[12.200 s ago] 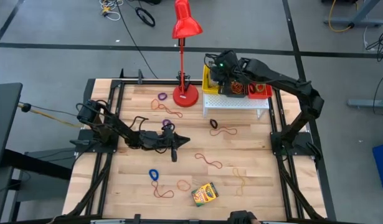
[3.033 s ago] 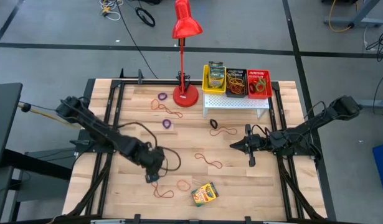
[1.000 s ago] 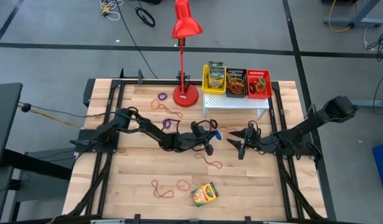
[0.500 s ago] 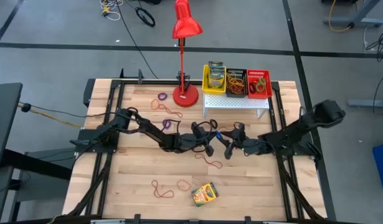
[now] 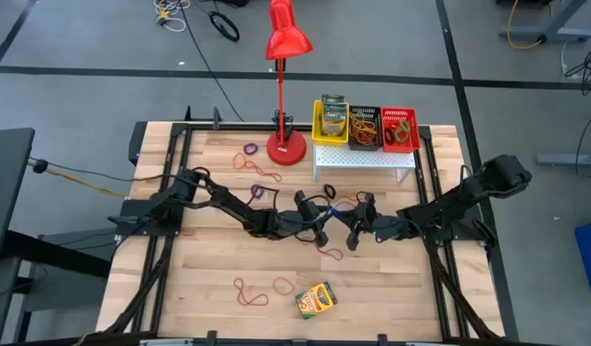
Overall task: Pick & Place Office Desk Supplies
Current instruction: Put the blue spring keychain into the red bin on the shelf
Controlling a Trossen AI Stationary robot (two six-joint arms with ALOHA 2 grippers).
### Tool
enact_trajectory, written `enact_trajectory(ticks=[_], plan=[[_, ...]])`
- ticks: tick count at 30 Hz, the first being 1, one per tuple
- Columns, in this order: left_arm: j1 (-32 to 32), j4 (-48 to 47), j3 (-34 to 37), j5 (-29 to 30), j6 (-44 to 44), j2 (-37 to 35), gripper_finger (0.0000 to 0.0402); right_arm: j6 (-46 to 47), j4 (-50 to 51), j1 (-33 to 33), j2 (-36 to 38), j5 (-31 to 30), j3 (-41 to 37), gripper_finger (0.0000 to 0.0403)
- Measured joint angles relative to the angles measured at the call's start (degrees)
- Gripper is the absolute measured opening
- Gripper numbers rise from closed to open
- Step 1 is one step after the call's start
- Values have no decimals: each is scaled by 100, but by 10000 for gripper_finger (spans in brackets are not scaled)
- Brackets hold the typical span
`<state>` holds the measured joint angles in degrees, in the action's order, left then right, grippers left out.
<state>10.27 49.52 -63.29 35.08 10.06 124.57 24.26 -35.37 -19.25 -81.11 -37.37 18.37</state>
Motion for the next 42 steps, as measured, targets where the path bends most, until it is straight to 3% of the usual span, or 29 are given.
enact_trajectory(ticks=[8,16,19,25,36,38,42], plan=[[285,-117,1012,-203,-464,-1077,182,-238,653,9,711,8,0,25],[298,1906,2750,-1398,-471,-1782,175,-357,1689,9,1890,14,0,27],[289,2691,3293,-1579,-473,-1847,165,-368,1937,9,2215,20,-2,27],[281,4058,4220,-1204,-483,-1870,138,-478,1999,10,2431,606,-2,28],[-117,4046,5286,-791,-620,-3145,82,-894,783,468,2067,2059,0,29],[-195,4035,5418,-501,-675,-3350,77,-984,1089,598,2037,2132,169,29],[-293,4018,5535,-211,-666,-3557,74,-1342,2849,841,2143,1690,1127,29]])
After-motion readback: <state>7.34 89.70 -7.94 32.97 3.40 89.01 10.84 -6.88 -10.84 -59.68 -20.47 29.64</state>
